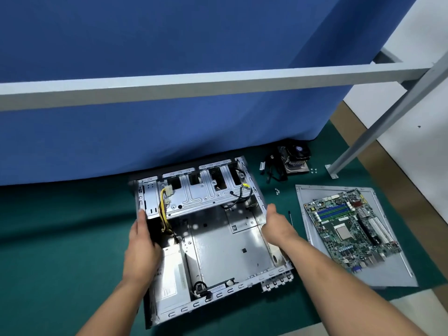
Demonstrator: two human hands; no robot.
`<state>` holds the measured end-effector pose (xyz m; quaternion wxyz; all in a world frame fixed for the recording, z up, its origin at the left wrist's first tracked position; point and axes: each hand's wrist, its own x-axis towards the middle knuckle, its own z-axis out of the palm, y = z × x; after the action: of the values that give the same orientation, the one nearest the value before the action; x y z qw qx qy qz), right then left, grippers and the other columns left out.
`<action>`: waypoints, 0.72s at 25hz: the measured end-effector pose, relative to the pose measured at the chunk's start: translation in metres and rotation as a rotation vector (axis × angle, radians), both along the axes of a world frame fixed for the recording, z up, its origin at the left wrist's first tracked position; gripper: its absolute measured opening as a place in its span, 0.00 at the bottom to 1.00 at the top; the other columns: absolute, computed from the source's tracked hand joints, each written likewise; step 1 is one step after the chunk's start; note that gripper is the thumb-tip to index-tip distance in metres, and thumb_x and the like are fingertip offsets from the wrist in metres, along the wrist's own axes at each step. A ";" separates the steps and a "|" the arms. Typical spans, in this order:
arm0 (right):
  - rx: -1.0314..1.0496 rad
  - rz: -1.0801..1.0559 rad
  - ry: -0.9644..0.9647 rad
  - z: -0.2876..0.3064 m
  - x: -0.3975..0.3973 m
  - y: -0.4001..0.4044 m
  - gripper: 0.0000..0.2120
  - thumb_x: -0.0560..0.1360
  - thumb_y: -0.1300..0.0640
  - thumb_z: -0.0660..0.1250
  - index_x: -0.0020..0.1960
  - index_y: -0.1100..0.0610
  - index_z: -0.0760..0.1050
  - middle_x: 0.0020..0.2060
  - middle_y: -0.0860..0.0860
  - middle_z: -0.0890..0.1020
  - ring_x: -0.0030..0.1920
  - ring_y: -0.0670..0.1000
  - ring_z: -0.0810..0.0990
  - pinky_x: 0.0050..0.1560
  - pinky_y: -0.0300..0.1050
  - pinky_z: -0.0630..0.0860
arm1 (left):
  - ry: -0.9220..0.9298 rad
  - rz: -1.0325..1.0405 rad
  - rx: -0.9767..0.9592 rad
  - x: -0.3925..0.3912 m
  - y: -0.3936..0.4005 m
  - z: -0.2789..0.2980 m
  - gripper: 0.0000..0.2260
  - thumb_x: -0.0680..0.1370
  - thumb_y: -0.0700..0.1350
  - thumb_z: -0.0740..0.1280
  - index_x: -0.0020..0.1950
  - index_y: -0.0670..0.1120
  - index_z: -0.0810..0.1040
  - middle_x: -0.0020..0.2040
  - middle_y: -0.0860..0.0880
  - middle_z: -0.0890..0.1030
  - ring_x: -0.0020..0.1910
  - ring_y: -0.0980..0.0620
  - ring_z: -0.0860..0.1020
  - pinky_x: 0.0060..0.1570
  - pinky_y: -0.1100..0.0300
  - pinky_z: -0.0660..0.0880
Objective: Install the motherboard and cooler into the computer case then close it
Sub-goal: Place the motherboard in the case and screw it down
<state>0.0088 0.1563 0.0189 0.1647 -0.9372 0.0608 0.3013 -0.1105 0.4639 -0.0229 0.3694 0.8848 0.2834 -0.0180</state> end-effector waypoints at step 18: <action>0.017 -0.079 0.055 -0.006 -0.021 -0.012 0.46 0.81 0.66 0.59 0.80 0.47 0.27 0.82 0.59 0.48 0.60 0.60 0.79 0.55 0.50 0.78 | 0.187 -0.305 0.239 0.034 0.061 0.020 0.23 0.73 0.68 0.70 0.52 0.50 0.76 0.50 0.52 0.80 0.47 0.49 0.79 0.46 0.52 0.73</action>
<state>-0.0126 0.1439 0.0133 0.1826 -0.9241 0.0995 0.3206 -0.0761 0.5252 -0.0033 0.2269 0.9494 0.1795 -0.1220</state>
